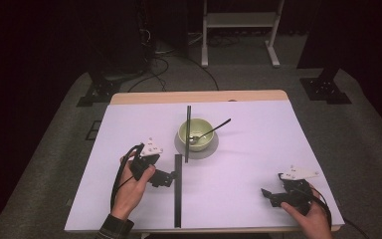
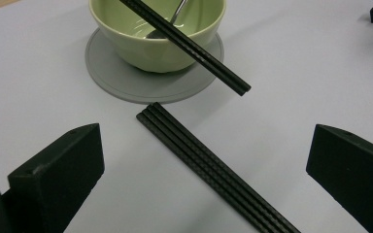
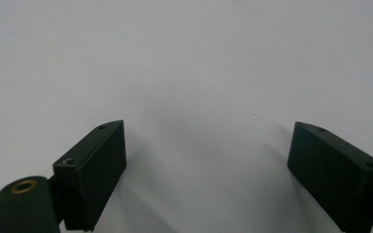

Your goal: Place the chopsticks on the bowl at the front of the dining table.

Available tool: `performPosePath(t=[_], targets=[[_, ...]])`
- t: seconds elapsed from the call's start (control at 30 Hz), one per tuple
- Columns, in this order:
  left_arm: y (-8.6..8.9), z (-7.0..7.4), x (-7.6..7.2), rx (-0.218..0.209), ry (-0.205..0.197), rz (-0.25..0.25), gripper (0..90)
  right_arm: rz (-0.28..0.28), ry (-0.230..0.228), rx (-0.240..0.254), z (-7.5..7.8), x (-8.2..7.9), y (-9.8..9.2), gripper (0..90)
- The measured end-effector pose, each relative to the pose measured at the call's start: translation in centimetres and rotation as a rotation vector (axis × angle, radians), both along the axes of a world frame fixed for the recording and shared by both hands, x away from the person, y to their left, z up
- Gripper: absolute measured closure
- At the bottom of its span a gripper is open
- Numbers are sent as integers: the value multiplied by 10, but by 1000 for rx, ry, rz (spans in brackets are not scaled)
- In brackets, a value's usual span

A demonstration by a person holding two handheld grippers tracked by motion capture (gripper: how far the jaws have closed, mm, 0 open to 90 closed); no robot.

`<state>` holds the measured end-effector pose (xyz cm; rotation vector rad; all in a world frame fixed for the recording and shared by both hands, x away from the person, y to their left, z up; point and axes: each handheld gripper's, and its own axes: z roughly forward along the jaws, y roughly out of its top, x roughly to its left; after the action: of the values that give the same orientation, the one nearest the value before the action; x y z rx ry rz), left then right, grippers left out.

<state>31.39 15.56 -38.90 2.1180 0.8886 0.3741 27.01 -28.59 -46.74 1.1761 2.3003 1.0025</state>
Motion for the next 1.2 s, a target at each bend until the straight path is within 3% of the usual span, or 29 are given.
performPosePath(t=[0.63, 0.97, 1.2], targets=[[28, -10, -11, 1, -62, 105, 0, 0, -3, -2, 0, 0, 0, 124], [41, -23, -20, 14, -66, 138, 0, 0, -4, -2, 0, 0, 0, 124], [52, -37, -26, 64, -51, 173, 0, 0, -4, -2, 0, 0, 0, 124]])
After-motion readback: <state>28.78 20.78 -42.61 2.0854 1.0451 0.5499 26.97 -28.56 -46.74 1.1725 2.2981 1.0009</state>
